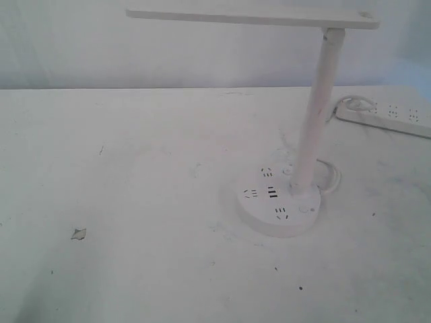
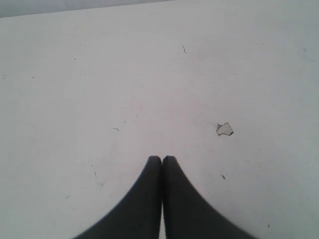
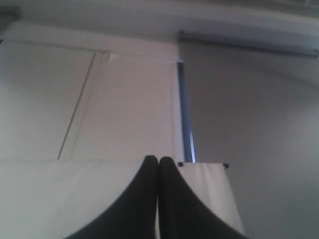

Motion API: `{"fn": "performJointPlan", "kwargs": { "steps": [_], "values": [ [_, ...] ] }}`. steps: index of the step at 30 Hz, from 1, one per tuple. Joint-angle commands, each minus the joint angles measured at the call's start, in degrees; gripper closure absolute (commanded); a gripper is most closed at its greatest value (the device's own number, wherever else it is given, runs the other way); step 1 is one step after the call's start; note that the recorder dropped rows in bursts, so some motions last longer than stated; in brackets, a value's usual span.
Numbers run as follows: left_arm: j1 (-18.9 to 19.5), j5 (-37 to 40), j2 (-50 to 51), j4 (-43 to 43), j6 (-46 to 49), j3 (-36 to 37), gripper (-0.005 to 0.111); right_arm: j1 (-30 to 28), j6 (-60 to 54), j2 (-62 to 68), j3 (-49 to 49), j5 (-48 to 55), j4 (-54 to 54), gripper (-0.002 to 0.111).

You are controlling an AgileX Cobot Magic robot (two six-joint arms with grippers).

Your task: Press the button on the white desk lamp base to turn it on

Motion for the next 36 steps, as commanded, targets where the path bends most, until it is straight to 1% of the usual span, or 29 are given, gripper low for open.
{"fn": "performJointPlan", "kwargs": {
  "steps": [1, 6, 9, 10, 11, 13, 15, 17, 18, 19, 20, 21, 22, 23, 25, 27, 28, 29, 30, 31, 32, 34, 36],
  "values": [
    [-0.5, -0.1, -0.2, -0.3, 0.0, 0.1, 0.107, 0.0, -2.0, 7.0, -4.7, -3.5, 3.2, 0.108],
    [-0.5, -0.1, -0.2, -0.3, 0.0, 0.1, 0.107, 0.0, -1.7, 22.8, -15.2, -5.0, -4.6, 0.108],
    [-0.5, -0.1, -0.2, -0.3, 0.0, 0.1, 0.107, 0.0, 3.8, 32.3, -23.0, -4.2, -8.0, 0.108],
    [-0.5, -0.1, -0.2, -0.3, 0.0, 0.1, 0.107, 0.0, 13.7, 39.2, -27.7, -0.2, -9.7, 0.108],
    [-0.5, -0.1, -0.2, -0.3, 0.0, 0.1, 0.107, 0.0, 20.1, 42.4, -29.4, 2.4, -10.5, 0.108],
    [-0.5, -0.1, -0.2, -0.3, 0.0, 0.1, 0.107, 0.0, 32.9, 49.0, -31.7, 7.4, -12.0, 0.108],
    [-0.5, -0.1, -0.2, -0.3, 0.0, 0.1, 0.107, 0.0, 43.8, 54.8, -32.9, 9.6, -13.2, 0.108],
    [-0.5, -0.1, -0.2, -0.3, 0.0, 0.1, 0.107, 0.0, 49.2, 59.3, -33.0, 10.3, -13.0, 0.108],
    [-0.5, -0.1, -0.2, -0.3, 0.0, 0.1, 0.107, 0.0, 49.9, 61.5, -33.0, 10.2, -12.5, 0.108],
    [-0.5, -0.1, -0.2, -0.3, 0.0, 0.1, 0.107, 0.0, 50.2, 63.1, -33.1, 9.1, -11.3, 0.108],
    [-0.5, -0.1, -0.2, -0.3, 0.0, 0.1, 0.107, 0.0, 52.8, 65.6, -33.1, 4.9, -9.5, 0.108],
    [-0.5, -0.1, -0.2, -0.3, 0.0, 0.1, 0.107, 0.0, 56.9, 67.1, -33.1, 1.9, -9.1, 0.108],
    [-0.5, -0.1, -0.2, -0.3, 0.0, 0.1, 0.107, 0.0, 66.1, 67.7, -33.1, 1.3, -12.0, 0.108],
    [-0.5, -0.1, -0.2, -0.3, 0.0, 0.1, 0.107, 0.0, 67.4, 67.8, -33.2, 2.1, -14.1, 0.108],
    [-0.5, -0.1, -0.2, -0.3, 0.0, 0.1, 0.107, 0.0, 67.4, 67.8, -36.2, 15.5, -22.8, 0.108],
    [-0.5, -0.1, -0.2, -0.3, 0.0, 0.1, 0.107, 0.0, 68.5, 68.2, -40.7, 33.5, -32.1, 0.108],
    [-0.5, -0.1, -0.2, -0.3, 0.0, 0.1, 0.107, 0.0, 73.2, 69.2, -44.0, 43.4, -41.1, 0.108],
    [-0.5, -0.1, -0.2, -0.3, 0.0, 0.1, 0.107, 0.0, 78.5, 70.0, -45.5, 46.6, -48.0, 0.108],
    [-0.5, -0.1, -0.2, -0.3, 0.0, 0.1, 0.107, -0.2, 85.7, 71.2, -46.8, 47.0, -56.9, 0.108],
    [-0.5, -0.1, -0.2, -0.3, 0.0, 0.1, 0.107, -0.5, 90.1, 72.0, -47.1, 45.8, -61.7, 0.108],
    [-0.5, -0.1, -0.2, -0.3, 0.0, 0.1, 0.107, -1.1, 97.7, 73.9, -47.4, 42.6, -69.8, 0.108],
    [-0.5, -0.1, -0.2, -0.3, 0.0, 0.1, 0.107, -2.3, 106.2, 76.6, -47.4, 38.5, -78.9, 0.108],
    [-0.5, -0.1, -0.2, -0.3, 0.0, 0.1, 0.107, -4.3, 114.8, 81.5, -47.4, 31.7, -88.0, 0.108]
  ]
}}
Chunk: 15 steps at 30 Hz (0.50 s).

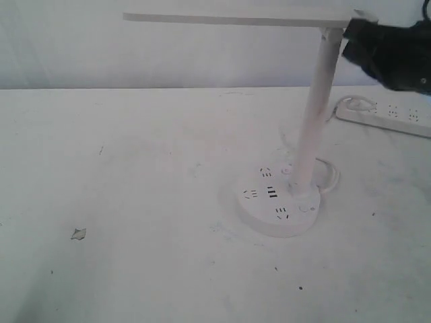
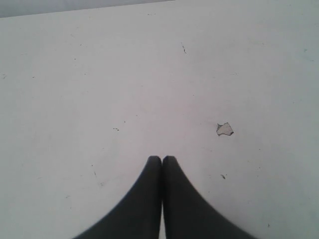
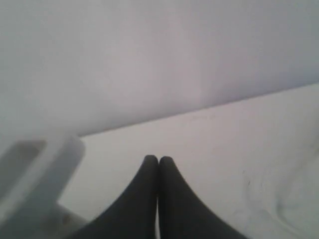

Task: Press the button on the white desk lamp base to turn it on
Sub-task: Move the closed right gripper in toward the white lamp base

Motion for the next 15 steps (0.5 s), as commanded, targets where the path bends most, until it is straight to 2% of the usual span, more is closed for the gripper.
{"fn": "performJointPlan", "kwargs": {
  "steps": [1, 4, 7, 11, 15],
  "values": [
    [-0.5, -0.1, -0.2, -0.3, 0.0, 0.1, 0.107, -3.3, 16.0, 7.8, -0.3, -11.4, -18.1, 0.108],
    [-0.5, -0.1, -0.2, -0.3, 0.0, 0.1, 0.107, -4.3, 16.8, 10.3, -0.3, -16.0, -19.2, 0.108],
    [-0.5, -0.1, -0.2, -0.3, 0.0, 0.1, 0.107, -4.3, 17.1, 10.5, -0.3, -15.8, -22.8, 0.108],
    [-0.5, -0.1, -0.2, -0.3, 0.0, 0.1, 0.107, -4.3, 24.9, 10.4, -0.3, -16.2, -35.4, 0.108],
    [-0.5, -0.1, -0.2, -0.3, 0.0, 0.1, 0.107, -4.3, 26.6, 10.4, 2.4, -14.4, -35.5, 0.108]
  ]
}}
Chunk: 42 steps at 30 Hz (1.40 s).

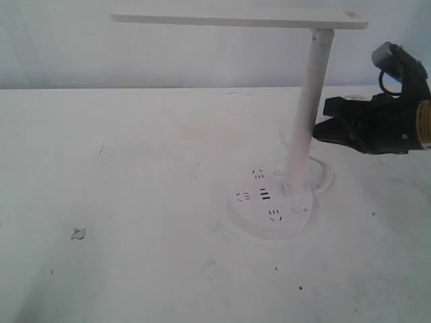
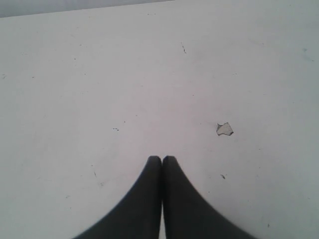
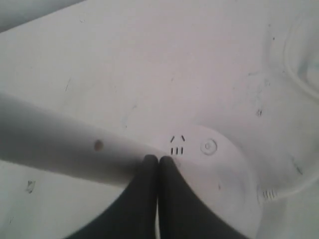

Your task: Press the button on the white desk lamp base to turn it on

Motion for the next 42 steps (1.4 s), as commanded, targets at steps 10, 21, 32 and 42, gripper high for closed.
{"fn": "performJointPlan", "kwargs": {
  "steps": [10, 21, 32, 42],
  "values": [
    [-0.5, -0.1, -0.2, -0.3, 0.0, 0.1, 0.107, -0.2, 1.3, 1.2, 8.8, 4.4, -0.5, 0.108],
    [-0.5, -0.1, -0.2, -0.3, 0.0, 0.1, 0.107, -0.2, -10.6, 10.6, 9.4, -3.9, 5.9, 0.108],
    [-0.5, -0.1, -0.2, -0.3, 0.0, 0.1, 0.107, -0.2, -26.5, 18.6, 9.2, -9.0, 15.0, 0.108],
    [-0.5, -0.1, -0.2, -0.3, 0.0, 0.1, 0.107, -0.2, -31.7, 19.2, 9.2, -8.7, 18.3, 0.108]
  ]
}}
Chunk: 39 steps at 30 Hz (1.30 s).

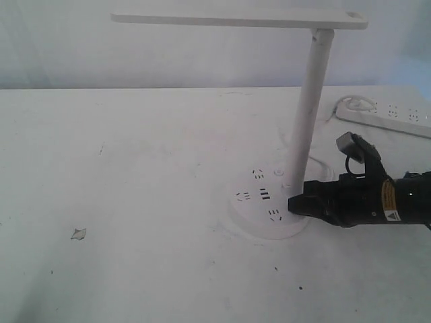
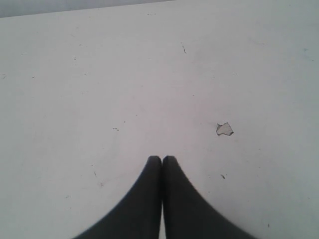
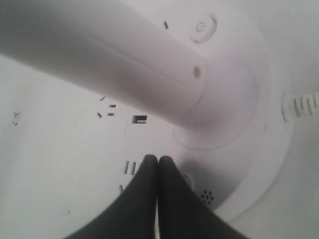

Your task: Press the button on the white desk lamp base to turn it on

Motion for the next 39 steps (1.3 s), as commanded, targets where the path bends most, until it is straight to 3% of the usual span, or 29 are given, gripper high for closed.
{"fn": "performJointPlan", "kwargs": {
  "steps": [1, 9, 15, 39],
  "values": [
    [-0.5, -0.1, -0.2, -0.3, 0.0, 0.1, 0.107, -0.2, -2.1, 0.3, 0.1, 0.7, 1.1, 0.108],
    [-0.5, -0.1, -0.2, -0.3, 0.0, 0.1, 0.107, -0.2, -2.4, 0.3, 0.1, 1.7, 1.1, 0.108],
    [-0.5, -0.1, -0.2, -0.3, 0.0, 0.1, 0.107, -0.2, -4.3, 0.3, -0.3, -3.2, 1.8, 0.108],
    [-0.5, -0.1, -0.2, -0.3, 0.0, 0.1, 0.107, -0.2, -4.9, -1.7, -0.5, 1.0, 0.8, 0.108]
  ]
}}
